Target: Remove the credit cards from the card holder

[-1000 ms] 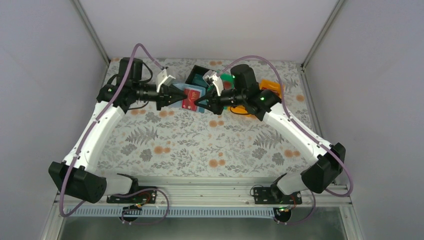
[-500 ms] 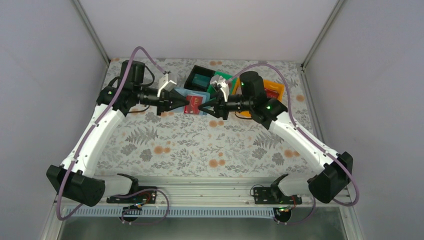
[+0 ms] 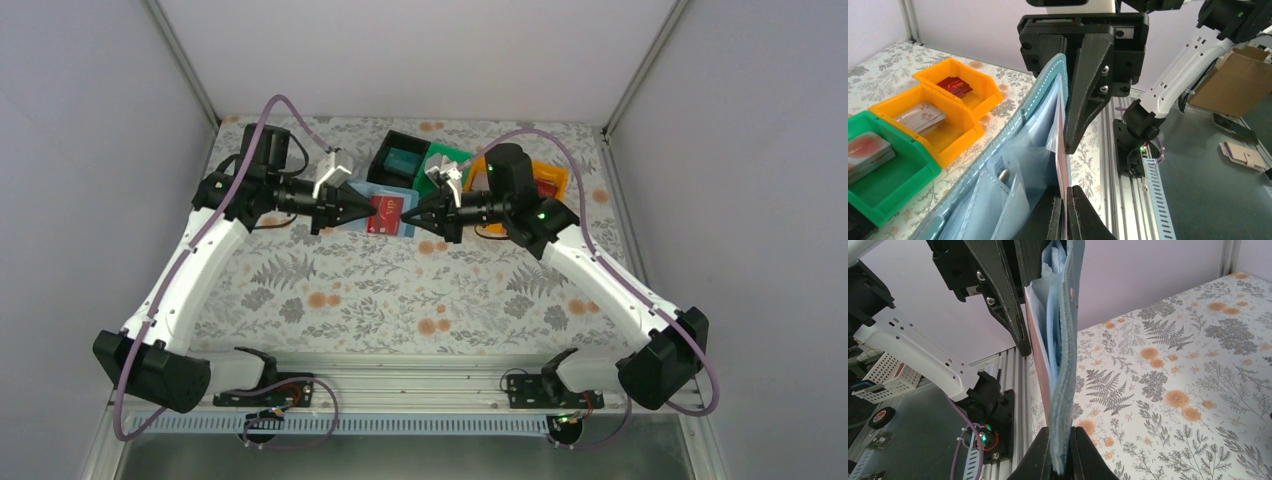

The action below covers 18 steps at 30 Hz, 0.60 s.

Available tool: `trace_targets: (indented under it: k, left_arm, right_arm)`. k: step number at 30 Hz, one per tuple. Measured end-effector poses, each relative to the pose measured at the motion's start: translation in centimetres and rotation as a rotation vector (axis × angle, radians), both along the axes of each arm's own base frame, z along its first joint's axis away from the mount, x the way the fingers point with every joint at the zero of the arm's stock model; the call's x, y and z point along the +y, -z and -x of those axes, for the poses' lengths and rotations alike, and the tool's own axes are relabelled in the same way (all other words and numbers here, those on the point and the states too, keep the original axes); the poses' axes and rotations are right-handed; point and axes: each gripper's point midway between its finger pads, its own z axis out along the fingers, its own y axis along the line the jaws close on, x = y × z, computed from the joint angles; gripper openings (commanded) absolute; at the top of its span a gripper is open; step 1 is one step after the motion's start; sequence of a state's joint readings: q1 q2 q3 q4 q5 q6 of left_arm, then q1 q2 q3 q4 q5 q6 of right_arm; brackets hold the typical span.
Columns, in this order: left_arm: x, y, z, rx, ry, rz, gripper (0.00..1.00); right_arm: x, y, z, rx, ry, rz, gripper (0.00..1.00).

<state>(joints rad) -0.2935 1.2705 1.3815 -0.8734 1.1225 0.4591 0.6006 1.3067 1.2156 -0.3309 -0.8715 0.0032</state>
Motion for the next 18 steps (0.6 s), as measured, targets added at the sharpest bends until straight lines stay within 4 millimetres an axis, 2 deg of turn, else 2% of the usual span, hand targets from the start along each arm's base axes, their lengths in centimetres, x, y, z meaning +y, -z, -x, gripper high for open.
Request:
trace_targets:
  k: [7,9,10,18]
  left_arm:
    - [0.15,0.25,0.6,-0.007,0.027,-0.002,0.13]
    - [0.15,0.27,0.71,-0.009,0.032,-0.001,0.04]
    - [0.16,0.3,0.77,-0.009,0.034,-0.001,0.03]
    - [0.54,0.46,0.66,-0.013,0.028,-0.005,0.02]
  right_arm:
    - [-0.12,0.11,0.29,-0.002,-0.02,0.001,0.04]
    - [-0.14,0.16,0.34,-0.002,-0.023,0.002,0.04]
    - [-0.15,0.16,0.37,-0.002,-0.026,0.002,0.04]
    - [-0.48,0.33,0.26,-0.002,-0.027,0.007,0.04]
